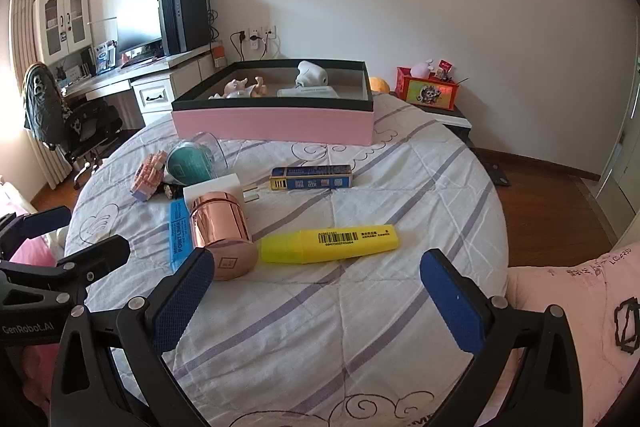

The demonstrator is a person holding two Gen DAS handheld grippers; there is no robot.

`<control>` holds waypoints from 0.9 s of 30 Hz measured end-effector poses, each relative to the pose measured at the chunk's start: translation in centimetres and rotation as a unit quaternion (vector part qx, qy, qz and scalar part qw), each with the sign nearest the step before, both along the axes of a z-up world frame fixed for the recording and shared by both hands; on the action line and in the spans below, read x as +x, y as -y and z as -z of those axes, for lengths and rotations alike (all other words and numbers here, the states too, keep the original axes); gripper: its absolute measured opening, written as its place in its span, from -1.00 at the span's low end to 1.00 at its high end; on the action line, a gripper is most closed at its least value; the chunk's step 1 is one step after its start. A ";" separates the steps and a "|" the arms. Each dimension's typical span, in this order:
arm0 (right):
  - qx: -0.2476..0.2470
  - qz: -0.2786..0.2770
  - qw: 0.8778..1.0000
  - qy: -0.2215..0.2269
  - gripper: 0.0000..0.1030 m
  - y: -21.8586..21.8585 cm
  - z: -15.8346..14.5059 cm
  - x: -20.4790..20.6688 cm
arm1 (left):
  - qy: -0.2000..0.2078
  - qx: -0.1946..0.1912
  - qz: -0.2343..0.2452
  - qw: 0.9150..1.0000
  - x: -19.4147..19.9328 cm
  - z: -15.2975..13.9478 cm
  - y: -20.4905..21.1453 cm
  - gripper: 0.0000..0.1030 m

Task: Organize rigid objects
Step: 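Grasp blue highlighter with left tool while right tool grasps rose-gold canister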

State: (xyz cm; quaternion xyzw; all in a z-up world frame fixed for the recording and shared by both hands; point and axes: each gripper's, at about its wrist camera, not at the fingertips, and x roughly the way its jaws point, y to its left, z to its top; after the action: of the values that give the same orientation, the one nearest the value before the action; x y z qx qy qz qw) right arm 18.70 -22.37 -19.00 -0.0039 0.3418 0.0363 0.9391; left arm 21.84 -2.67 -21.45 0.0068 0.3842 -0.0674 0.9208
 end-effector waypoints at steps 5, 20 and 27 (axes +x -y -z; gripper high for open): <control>0.002 -0.011 1.000 -0.020 1.00 -0.3 1.5 1.5 | -0.018 -0.004 0.009 1.000 0.7 1.1 0.2 1.00; 0.004 0.029 0.999 -0.041 1.00 2.8 2.6 2.1 | -0.051 0.004 0.041 0.998 2.6 3.5 3.1 1.00; 0.010 -0.015 1.000 -0.022 1.00 0.1 2.0 2.4 | -0.050 0.031 -0.013 0.998 2.6 3.8 -0.7 1.00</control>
State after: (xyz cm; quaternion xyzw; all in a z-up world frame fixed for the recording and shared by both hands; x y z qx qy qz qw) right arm 21.14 -22.42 -21.02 0.0009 0.3618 0.0533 0.9307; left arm 24.42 -1.93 -25.21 0.0273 0.4319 -0.0439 0.9004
